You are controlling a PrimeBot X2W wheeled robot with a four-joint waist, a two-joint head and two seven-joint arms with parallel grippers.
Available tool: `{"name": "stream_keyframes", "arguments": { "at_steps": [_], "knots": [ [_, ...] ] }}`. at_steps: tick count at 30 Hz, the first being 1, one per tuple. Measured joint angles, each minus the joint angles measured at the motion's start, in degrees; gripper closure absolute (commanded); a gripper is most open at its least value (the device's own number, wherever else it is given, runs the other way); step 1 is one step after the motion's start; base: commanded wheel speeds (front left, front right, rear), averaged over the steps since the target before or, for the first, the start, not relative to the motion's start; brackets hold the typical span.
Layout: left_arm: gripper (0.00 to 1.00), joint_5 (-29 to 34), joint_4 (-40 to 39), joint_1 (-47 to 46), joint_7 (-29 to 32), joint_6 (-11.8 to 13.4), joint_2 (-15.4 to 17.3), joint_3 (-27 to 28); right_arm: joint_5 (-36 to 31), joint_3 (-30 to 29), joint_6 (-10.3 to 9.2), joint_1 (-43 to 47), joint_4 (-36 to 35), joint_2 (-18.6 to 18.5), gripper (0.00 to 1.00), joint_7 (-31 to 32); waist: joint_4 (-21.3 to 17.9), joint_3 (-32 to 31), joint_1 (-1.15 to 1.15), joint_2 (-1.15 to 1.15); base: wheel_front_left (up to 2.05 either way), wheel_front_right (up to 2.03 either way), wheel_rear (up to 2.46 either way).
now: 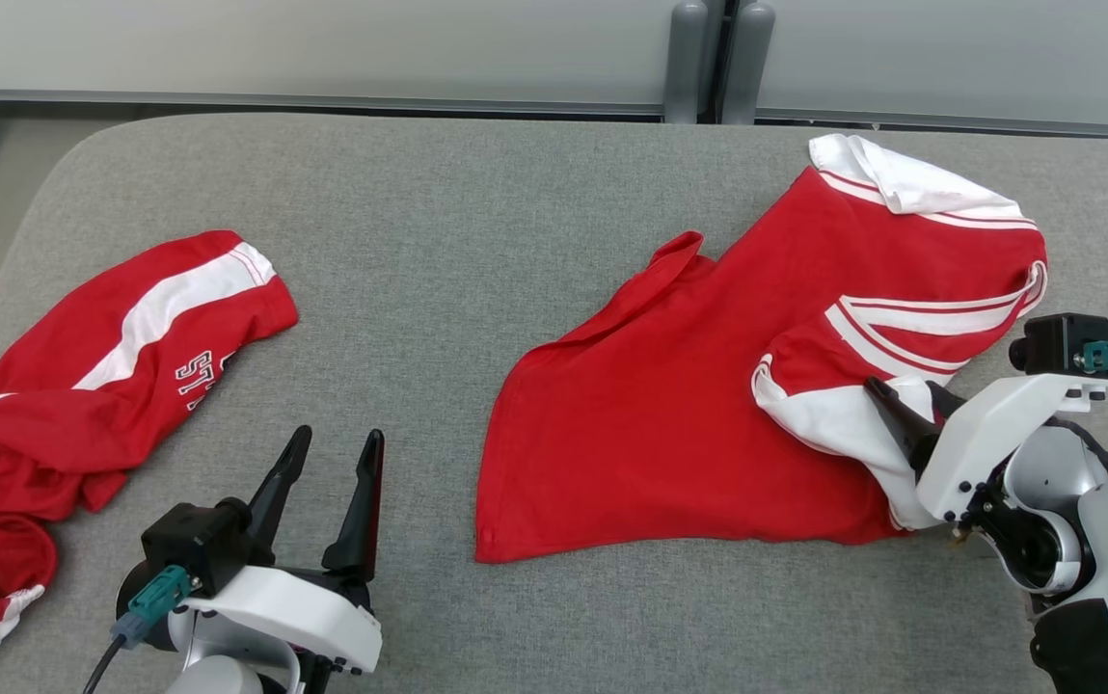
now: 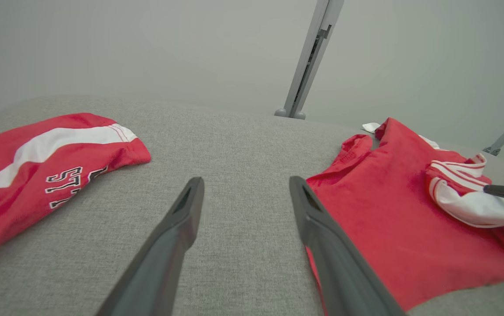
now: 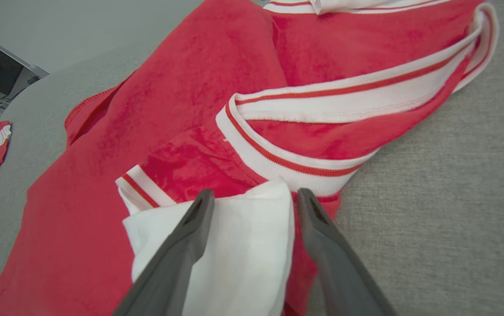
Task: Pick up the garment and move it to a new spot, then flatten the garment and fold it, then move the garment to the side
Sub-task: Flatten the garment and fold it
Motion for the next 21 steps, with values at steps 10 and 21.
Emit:
{"name": "stream_keyframes", "arguments": {
  "at_steps": [10,21],
  "knots": [
    [0.00,-0.14,0.42,-0.36,-0.22,-0.08,0.31,0.07,-1.08,-1.31,0.00,0.40,0.41,1.09,0.95,0.52,0.12,-0.12,0.00,0.00,0.00,0.00,0.00],
    [0.00,-0.56,0.38,-0.25,-0.20,0.49,1.00,0.42,0.07,-0.87,0.00,1.61,-4.74,1.51,1.00,-3.11,-1.65,-1.75,0.00,0.00,0.00,0.00,0.00]
  ]
}}
